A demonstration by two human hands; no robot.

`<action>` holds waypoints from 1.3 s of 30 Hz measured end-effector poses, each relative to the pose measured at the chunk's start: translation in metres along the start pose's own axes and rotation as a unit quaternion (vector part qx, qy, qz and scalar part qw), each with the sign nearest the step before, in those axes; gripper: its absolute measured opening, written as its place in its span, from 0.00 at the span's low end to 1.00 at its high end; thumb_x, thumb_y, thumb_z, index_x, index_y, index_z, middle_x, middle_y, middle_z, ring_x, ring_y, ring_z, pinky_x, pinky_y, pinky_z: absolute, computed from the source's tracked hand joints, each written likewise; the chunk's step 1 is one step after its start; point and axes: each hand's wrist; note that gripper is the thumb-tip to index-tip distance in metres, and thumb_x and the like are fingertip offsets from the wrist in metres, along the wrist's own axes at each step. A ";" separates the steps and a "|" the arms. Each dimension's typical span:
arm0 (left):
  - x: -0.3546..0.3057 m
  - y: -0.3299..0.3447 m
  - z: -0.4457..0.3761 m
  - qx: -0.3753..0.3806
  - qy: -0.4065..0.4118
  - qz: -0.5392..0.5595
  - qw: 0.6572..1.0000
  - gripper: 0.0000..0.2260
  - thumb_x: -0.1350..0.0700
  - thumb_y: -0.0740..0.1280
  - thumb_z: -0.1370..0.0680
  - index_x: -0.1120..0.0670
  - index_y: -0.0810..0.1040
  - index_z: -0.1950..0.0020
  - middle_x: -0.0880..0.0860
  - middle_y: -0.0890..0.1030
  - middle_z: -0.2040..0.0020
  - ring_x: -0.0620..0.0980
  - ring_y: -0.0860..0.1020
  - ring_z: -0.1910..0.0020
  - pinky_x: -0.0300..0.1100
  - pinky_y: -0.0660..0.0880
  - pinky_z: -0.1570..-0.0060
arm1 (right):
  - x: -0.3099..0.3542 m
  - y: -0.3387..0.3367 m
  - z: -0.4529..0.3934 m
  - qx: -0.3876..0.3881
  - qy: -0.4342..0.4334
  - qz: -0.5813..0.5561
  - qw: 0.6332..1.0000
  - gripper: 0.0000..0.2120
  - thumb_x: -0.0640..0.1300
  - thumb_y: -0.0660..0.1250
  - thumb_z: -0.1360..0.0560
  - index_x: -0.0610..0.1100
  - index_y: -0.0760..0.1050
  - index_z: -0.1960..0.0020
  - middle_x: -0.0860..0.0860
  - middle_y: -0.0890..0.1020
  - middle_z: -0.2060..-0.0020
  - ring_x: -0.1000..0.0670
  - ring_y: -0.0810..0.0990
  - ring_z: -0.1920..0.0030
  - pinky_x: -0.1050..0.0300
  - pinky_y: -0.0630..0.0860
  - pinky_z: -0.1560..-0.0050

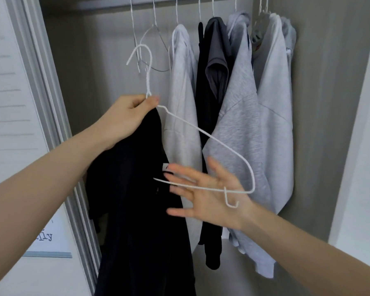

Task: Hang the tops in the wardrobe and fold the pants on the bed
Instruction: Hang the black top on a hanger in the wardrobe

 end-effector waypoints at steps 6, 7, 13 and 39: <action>-0.007 0.016 0.004 0.010 -0.009 0.041 0.999 0.18 0.52 0.65 0.20 0.51 0.68 0.69 0.42 0.63 0.76 0.40 0.61 0.73 0.32 0.59 0.73 | -0.025 0.010 -0.014 -0.103 0.025 0.219 0.970 0.21 0.53 0.58 0.23 0.52 0.72 0.32 0.50 0.74 0.33 0.49 0.70 0.32 0.41 0.65 0.30; -0.007 0.017 0.004 -0.002 -0.019 0.056 0.998 0.17 0.52 0.66 0.20 0.51 0.69 0.69 0.43 0.63 0.75 0.40 0.61 0.73 0.33 0.59 0.72 | -0.027 0.010 -0.014 -0.111 0.026 0.204 0.972 0.20 0.54 0.58 0.23 0.55 0.71 0.31 0.52 0.74 0.33 0.49 0.69 0.32 0.40 0.67 0.31; -0.017 0.020 0.006 -0.007 -0.109 0.169 0.980 0.15 0.52 0.65 0.20 0.56 0.73 0.64 0.43 0.69 0.79 0.39 0.68 0.79 0.31 0.65 0.75 | -0.029 0.007 -0.009 -0.137 0.062 0.231 0.961 0.18 0.51 0.54 0.19 0.56 0.70 0.31 0.52 0.75 0.34 0.51 0.72 0.34 0.47 0.68 0.35; 0.012 0.015 0.010 -0.053 -0.171 0.174 0.968 0.15 0.49 0.68 0.24 0.53 0.75 0.69 0.51 0.70 0.74 0.48 0.68 0.75 0.40 0.65 0.70 | -0.035 -0.022 0.040 -0.120 0.121 0.781 0.601 0.17 0.60 0.53 0.21 0.55 0.67 0.66 0.51 0.70 0.55 0.46 0.73 0.49 0.49 0.71 0.44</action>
Point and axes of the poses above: each hand's wrist, its own z-axis away from the middle knuckle, its own y-axis out of the palm, x = y × z
